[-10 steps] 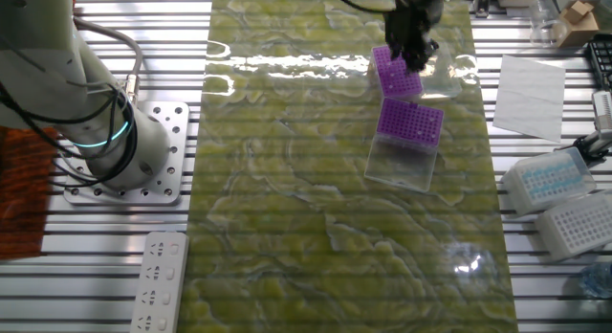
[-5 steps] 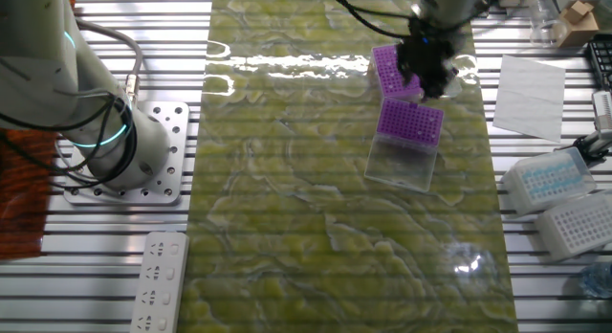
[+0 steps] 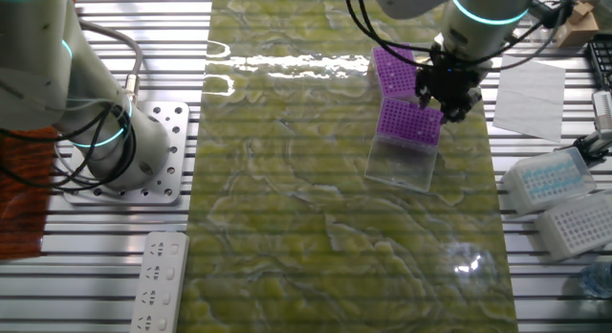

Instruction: Transfer all small pipette tips from one holder to another

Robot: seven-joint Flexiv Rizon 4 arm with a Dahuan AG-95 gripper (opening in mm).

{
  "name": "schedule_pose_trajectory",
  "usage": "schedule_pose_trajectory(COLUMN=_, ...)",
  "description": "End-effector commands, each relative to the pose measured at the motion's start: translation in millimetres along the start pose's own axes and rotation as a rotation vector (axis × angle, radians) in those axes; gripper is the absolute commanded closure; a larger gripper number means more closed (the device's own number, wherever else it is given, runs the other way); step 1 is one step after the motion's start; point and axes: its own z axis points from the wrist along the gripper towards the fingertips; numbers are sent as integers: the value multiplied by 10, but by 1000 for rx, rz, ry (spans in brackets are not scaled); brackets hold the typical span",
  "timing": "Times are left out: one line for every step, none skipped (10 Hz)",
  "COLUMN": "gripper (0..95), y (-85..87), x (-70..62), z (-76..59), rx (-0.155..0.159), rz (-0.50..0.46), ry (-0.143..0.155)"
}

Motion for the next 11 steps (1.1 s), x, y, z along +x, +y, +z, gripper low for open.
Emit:
schedule_pose_trajectory(gripper=760, y=-10, x=16, z=44, rx=0, rz=-2, ry=-5)
schedule_pose_trajectory(gripper=760, y=-11, x=18, z=66, rx=1, rz=-4, ry=-5)
schedule_pose_trajectory(gripper=760, y=-9, x=23, z=77, rx=1, rz=-3, ry=-5)
schedule_pose_trajectory(gripper=760, y=-3, x=34, z=97, rx=1, rz=-2, ry=-7)
schedule_pose_trajectory(gripper=760, y=-3, x=34, z=110, rx=1, rz=-2, ry=-9)
schedule_pose_trajectory(gripper=760, y=-3, x=34, z=110, rx=1, rz=-2, ry=-9)
schedule_pose_trajectory(gripper=760, y=-8, x=43, z=130, rx=2, rz=-9, ry=-10)
schedule_pose_trajectory(gripper=760, y=-9, x=48, z=141, rx=2, rz=-11, ry=-13)
schedule_pose_trajectory(gripper=950, y=-11, x=57, z=154, rx=2, rz=-13, ry=-16)
schedule_pose_trajectory(gripper=950, y=-8, x=66, z=165, rx=1, rz=-12, ry=-18)
schedule_pose_trajectory(gripper=950, y=-8, x=66, z=165, rx=1, rz=-12, ry=-18)
